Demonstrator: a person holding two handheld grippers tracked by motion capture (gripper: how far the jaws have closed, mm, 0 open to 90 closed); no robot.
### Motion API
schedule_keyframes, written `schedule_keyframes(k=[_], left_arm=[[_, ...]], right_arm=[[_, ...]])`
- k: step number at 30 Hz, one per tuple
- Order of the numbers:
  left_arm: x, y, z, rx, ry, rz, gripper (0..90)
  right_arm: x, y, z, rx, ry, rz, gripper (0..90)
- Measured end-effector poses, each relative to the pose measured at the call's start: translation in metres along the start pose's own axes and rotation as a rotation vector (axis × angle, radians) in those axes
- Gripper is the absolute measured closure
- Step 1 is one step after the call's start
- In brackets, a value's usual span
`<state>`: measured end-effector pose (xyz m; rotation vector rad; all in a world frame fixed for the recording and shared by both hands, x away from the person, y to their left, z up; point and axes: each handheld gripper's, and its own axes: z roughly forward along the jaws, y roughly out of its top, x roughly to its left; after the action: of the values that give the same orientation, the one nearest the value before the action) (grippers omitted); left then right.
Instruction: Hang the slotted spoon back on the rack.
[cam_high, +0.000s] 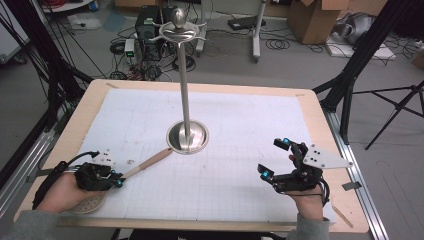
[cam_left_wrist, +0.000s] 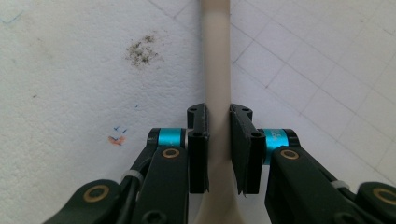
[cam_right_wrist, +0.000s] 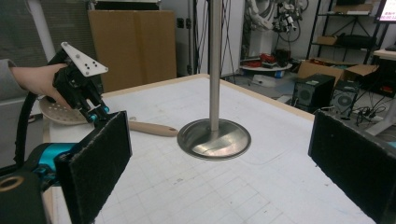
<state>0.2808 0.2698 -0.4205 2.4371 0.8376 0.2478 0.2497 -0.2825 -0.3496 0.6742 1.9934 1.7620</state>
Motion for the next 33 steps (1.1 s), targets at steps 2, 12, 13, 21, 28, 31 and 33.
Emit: schedule_keyframes(k=[2, 12, 13, 21, 28, 31, 33], left_arm=[[-0.003, 0.0, 0.0, -0.005, 0.021, 0.01, 77.7], [-0.006, 0.0, 0.0, -0.003, 0.036, 0.015, 77.9], [-0.007, 0.001, 0.0, -0.002, 0.044, 0.023, 77.9], [-0.009, 0.002, -0.006, -0.025, 0.03, 0.032, 78.0], [-0.006, 0.006, -0.018, -0.063, 0.025, 0.023, 78.0], [-0.004, 0.008, -0.023, -0.082, 0.017, 0.02, 78.0], [-0.003, 0.009, -0.026, -0.097, 0.012, 0.02, 78.0]], right_arm=[[0.0, 0.0, 0.0, 0.003, -0.003, 0.008, 4.7], [0.001, -0.001, 0.004, 0.01, 0.002, 0.001, 4.7], [0.001, -0.001, 0.003, 0.012, 0.0, 0.008, 4.7], [0.0, -0.003, 0.004, 0.014, -0.001, 0.004, 4.7], [0.001, -0.004, 0.001, 0.019, -0.005, 0.006, 4.7], [0.002, -0.005, -0.001, 0.024, -0.01, 0.007, 4.7], [0.003, -0.005, -0.002, 0.025, -0.013, 0.008, 4.7]])
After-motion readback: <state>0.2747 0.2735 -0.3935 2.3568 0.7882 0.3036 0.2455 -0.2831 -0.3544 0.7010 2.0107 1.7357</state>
